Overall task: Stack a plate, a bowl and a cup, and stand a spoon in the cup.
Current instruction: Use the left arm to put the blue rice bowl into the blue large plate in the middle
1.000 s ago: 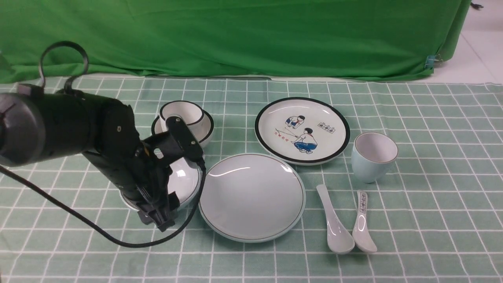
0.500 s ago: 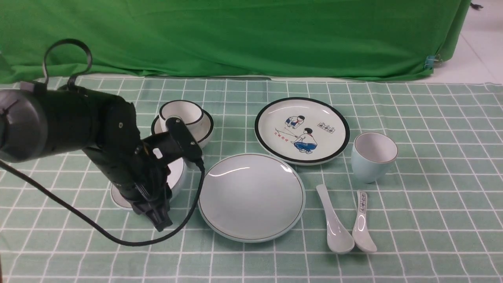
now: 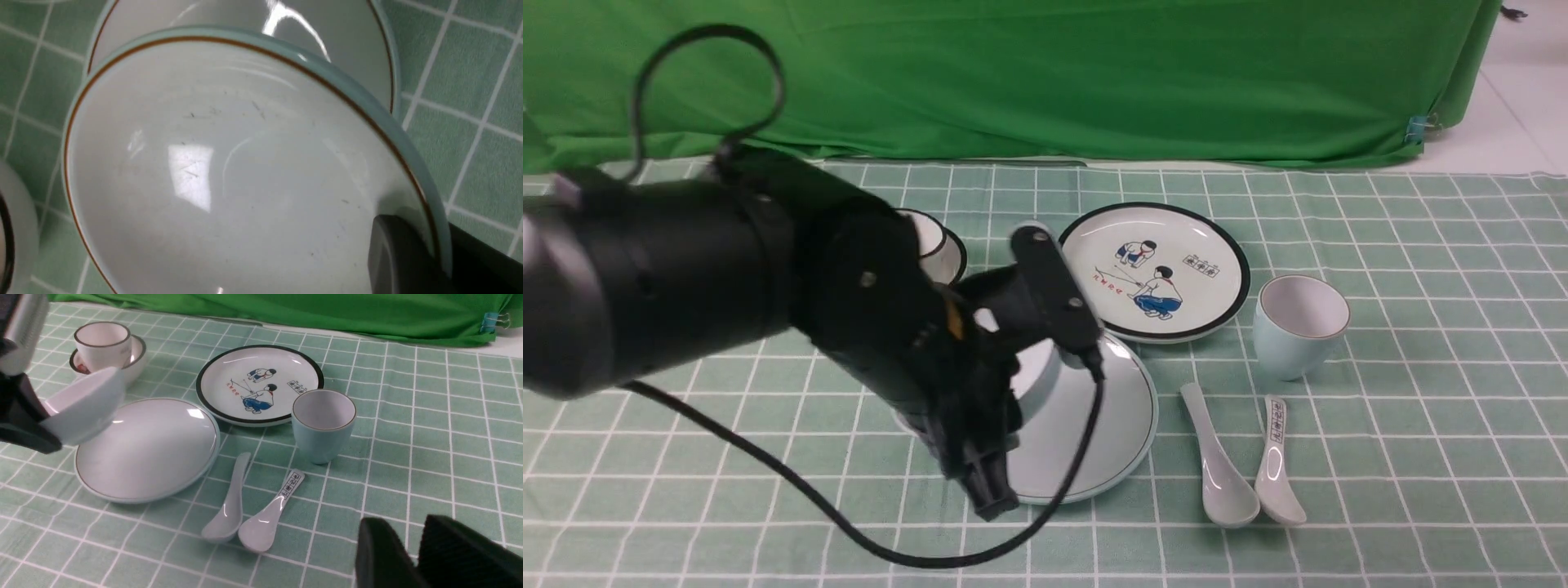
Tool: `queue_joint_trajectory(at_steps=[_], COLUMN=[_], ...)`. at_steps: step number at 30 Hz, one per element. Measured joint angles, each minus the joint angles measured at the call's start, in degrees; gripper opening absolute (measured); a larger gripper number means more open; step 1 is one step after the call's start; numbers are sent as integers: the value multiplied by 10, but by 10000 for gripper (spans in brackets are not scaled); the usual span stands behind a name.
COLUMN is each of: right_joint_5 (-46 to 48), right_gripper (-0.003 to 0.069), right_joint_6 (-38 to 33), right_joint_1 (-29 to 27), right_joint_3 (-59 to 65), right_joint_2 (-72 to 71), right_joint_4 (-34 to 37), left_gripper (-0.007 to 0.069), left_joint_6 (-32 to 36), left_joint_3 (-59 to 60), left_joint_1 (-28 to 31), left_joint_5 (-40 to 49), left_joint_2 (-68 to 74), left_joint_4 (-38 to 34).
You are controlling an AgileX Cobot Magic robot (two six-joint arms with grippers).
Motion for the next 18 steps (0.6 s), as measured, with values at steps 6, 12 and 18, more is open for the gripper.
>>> queue_joint_trajectory(at_steps=[6,12,18], right_joint_5=[30,71,71], right_gripper=[199,210,214], right_joint_6=[0,7,7], right_joint_1=[2,2,2], right_joint_3=[0,0,0], right_joint_2=[0,0,0], right_joint_4=[0,0,0], left_gripper=[23,23,24], left_joint_6=[-1,1,9], left_joint_3=[-58,-89,-90], left_joint_1=[-13,-13,-14], left_joint_5=[-10,-10,-1], left_joint_2=[78,132,146], left_joint_4=[15,20,20])
